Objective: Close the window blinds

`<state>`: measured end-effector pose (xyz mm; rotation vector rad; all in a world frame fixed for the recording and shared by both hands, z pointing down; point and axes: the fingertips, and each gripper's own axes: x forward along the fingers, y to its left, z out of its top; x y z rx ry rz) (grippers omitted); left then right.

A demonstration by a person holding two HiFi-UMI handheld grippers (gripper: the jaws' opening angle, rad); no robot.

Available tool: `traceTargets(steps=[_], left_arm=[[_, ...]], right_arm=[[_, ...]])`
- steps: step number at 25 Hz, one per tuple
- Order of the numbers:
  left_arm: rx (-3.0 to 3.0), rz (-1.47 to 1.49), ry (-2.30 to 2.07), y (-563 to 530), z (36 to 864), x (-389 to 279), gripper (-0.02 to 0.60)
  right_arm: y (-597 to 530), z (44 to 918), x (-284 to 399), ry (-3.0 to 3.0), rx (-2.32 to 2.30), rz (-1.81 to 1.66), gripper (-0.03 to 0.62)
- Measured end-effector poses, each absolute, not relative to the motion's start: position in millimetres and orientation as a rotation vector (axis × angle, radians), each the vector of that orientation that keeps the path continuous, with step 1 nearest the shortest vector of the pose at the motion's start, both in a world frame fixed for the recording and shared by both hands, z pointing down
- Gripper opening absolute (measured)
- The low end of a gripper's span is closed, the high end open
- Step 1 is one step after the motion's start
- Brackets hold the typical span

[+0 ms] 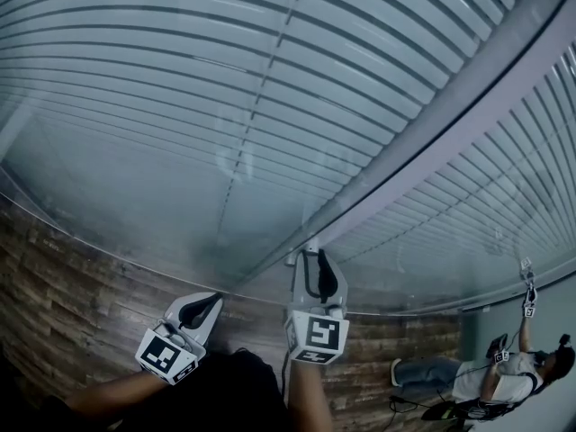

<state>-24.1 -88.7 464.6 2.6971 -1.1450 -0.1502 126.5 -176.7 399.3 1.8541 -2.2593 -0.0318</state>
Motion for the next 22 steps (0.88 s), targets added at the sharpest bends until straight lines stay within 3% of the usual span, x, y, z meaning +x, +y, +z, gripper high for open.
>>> traceTargets(steps=[9, 14, 18, 22], left_arm=[[2.706, -0.125, -1.146, -83, 474, -26, -0.002], [2.695, -0.127, -1.182, -82, 475, -28, -0.002], [2.665, -0.115, -1.219, -80, 472, -31, -0.002], [2.635, -0.117, -1.246, -75, 470, -33, -0.002]], right_arm=[[-176, 412, 114, -1.778, 1.506, -0.565, 0.13], [-177, 415, 117, -1.632, 1.402, -0.691, 0.13], [-179, 411, 117, -1.659, 1.417, -0.69, 0.132], [-170, 401, 115, -2.097, 1.616, -0.339, 0.172]])
